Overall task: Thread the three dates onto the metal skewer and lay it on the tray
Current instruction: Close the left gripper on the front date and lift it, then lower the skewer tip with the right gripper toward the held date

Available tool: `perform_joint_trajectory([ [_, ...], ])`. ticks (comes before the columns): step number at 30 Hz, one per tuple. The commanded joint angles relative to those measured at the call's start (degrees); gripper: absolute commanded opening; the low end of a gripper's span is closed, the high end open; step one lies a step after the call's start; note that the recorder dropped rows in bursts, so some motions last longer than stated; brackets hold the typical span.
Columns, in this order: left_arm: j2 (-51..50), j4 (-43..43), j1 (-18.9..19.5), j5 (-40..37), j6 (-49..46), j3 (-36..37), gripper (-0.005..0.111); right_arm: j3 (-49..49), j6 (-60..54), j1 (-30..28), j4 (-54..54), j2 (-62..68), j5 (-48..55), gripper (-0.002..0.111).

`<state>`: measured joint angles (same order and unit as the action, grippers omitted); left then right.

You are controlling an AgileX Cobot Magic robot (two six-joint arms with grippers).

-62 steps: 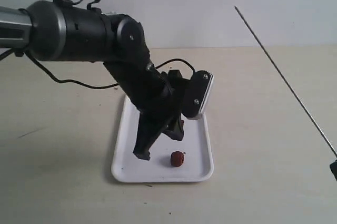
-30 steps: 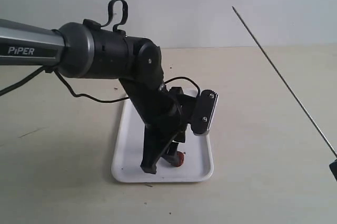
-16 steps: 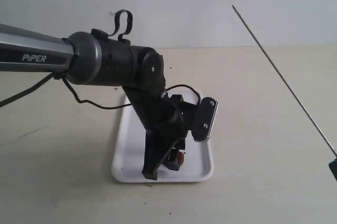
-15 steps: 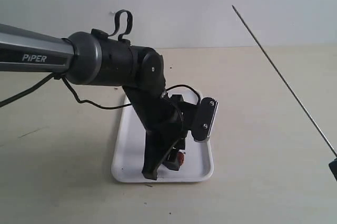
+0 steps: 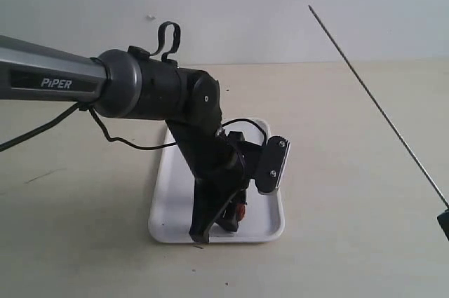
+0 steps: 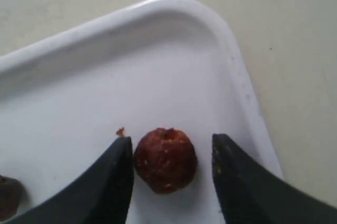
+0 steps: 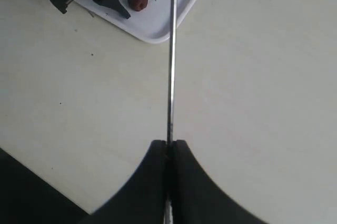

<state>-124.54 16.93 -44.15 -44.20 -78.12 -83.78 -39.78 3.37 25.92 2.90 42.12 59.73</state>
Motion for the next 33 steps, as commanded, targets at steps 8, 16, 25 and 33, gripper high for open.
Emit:
perform_joint_trajectory([
  [8, -0.1, -0.3, -0.1, 0.7, -0.1, -0.1, 0.026, 0.1, -0.8, 0.1, -0.2, 0.1, -1.1, 0.0],
  [16, 1.3, -0.3, -0.1, 1.1, -0.1, -0.1, 0.026, 0.1, -0.5, 0.1, -0.3, 0.1, -1.1, 0.0],
  [25, 4.8, -3.4, -0.1, -0.4, 0.1, -0.1, 0.026, 0.1, 1.5, 0.1, -5.1, 0.1, 2.4, 0.0],
  [33, 9.1, -8.1, 0.3, -0.1, 0.1, -0.1, 0.026, 0.1, 1.7, 0.1, -7.6, 2.2, 9.9, 0.0],
])
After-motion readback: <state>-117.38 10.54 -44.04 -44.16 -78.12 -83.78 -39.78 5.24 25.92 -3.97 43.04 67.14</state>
